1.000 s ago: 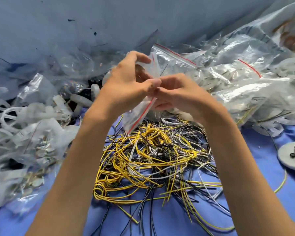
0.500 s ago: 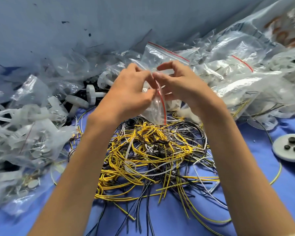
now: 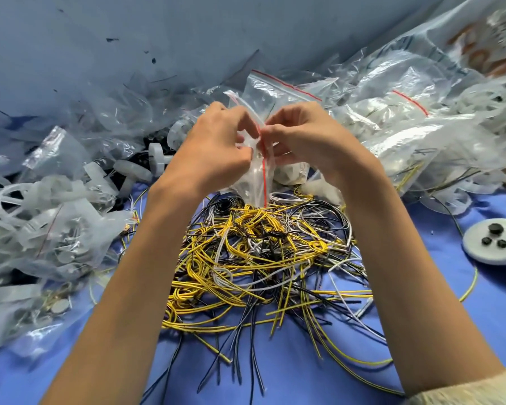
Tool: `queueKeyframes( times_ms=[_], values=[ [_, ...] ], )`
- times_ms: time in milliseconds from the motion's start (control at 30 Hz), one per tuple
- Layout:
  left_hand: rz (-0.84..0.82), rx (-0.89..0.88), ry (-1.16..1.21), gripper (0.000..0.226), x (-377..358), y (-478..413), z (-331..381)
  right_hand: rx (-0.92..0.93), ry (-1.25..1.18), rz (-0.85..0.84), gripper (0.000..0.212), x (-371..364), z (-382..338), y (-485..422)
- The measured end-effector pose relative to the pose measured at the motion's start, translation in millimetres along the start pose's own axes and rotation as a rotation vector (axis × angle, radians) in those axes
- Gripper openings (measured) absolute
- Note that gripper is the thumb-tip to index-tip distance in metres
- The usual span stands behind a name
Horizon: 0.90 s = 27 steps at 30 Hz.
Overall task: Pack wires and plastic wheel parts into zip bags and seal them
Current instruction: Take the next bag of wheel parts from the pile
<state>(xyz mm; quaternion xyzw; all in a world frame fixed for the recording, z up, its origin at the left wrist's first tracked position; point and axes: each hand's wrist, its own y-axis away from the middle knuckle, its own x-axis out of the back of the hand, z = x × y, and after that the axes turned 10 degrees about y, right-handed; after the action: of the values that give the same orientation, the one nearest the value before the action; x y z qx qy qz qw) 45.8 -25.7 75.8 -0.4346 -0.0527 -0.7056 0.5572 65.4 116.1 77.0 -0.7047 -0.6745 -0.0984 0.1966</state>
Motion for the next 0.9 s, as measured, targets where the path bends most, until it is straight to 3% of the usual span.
queueKeyframes(
  times_ms=[333, 733, 900],
  values=[
    [0.003, 0.171, -0.027, 0.039, 10, -1, -18, -0.090, 0.116, 0.010, 0.023, 11, 24, -9],
    [-0.058, 0.134, -0.117, 0.050, 25, 5, -7, -0.216, 0.418, 0.017, 0.009, 18, 61, -24],
    [-0.103, 0.140, -0.166, 0.052, 24, 8, 0, -0.237, 0.474, -0.012, 0.012, 21, 64, -26]
  ],
)
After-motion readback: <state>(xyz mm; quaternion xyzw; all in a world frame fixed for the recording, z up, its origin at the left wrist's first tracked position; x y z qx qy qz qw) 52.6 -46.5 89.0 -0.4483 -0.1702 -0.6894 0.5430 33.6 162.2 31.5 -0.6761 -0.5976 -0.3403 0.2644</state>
